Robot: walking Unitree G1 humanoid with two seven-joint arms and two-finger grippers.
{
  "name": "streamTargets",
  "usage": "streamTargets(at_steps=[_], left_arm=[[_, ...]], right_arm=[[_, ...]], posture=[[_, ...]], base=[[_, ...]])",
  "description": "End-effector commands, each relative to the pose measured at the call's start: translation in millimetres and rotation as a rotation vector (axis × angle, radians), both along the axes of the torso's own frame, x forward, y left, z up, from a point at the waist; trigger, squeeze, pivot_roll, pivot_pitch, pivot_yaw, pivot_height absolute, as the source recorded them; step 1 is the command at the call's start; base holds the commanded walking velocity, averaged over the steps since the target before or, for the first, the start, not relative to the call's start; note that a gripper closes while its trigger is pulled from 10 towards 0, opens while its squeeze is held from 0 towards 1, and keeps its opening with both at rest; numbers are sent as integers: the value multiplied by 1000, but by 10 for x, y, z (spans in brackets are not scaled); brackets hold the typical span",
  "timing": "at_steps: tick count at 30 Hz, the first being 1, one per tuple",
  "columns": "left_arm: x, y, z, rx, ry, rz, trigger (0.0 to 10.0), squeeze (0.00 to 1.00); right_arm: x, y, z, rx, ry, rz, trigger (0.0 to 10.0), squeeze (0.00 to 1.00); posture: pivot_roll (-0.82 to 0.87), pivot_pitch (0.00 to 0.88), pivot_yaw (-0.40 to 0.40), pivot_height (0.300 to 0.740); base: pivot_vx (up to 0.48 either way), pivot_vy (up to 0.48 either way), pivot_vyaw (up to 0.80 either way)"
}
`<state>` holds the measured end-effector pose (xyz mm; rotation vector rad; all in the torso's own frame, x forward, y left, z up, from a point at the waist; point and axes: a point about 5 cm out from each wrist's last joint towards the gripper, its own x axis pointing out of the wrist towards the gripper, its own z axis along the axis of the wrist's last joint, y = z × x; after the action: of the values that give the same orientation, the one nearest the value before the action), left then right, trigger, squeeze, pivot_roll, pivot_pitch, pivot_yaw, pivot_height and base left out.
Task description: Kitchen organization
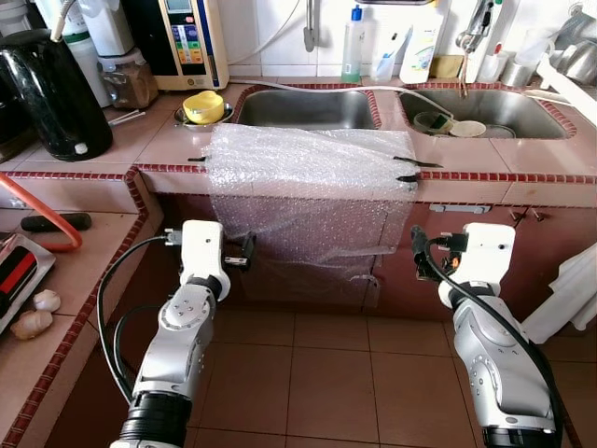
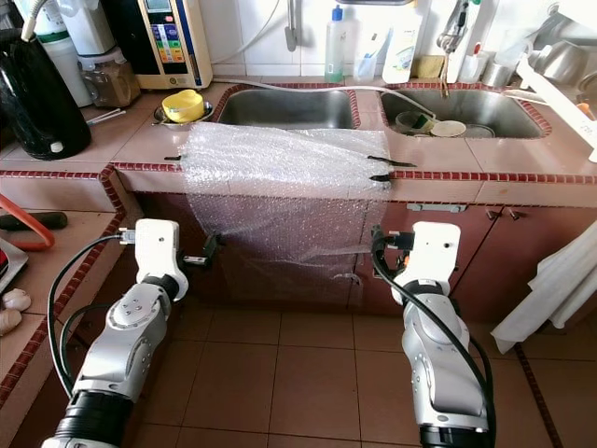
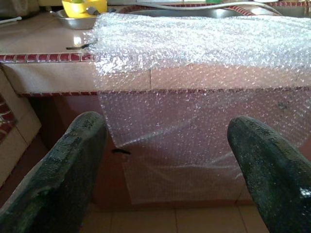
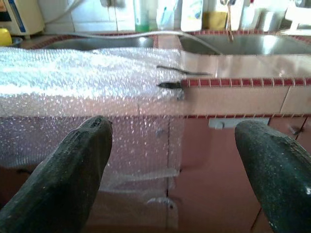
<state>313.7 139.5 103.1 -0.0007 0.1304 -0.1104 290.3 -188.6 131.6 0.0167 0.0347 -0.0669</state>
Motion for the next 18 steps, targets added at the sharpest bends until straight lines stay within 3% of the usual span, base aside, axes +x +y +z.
streamTargets(at_steps=[1,9,18], left_arm=[[16,54,54,3,-25,1,10000,0],[-30,216,26,24,-23,40,10000,0],[-52,125,-1,15,-19,16,10000,0]], right_arm=[[0,-4,51,-41,-37,9,10000,0],[7,31,75,-93,-66,27,10000,0],[7,71,91,-114,-85,35,10000,0]], posture=[[-31,0,23,740],[-25,0,24,740],[-28,0,20,740]], base=[[0,0,0],[0,0,0],[0,0,0]])
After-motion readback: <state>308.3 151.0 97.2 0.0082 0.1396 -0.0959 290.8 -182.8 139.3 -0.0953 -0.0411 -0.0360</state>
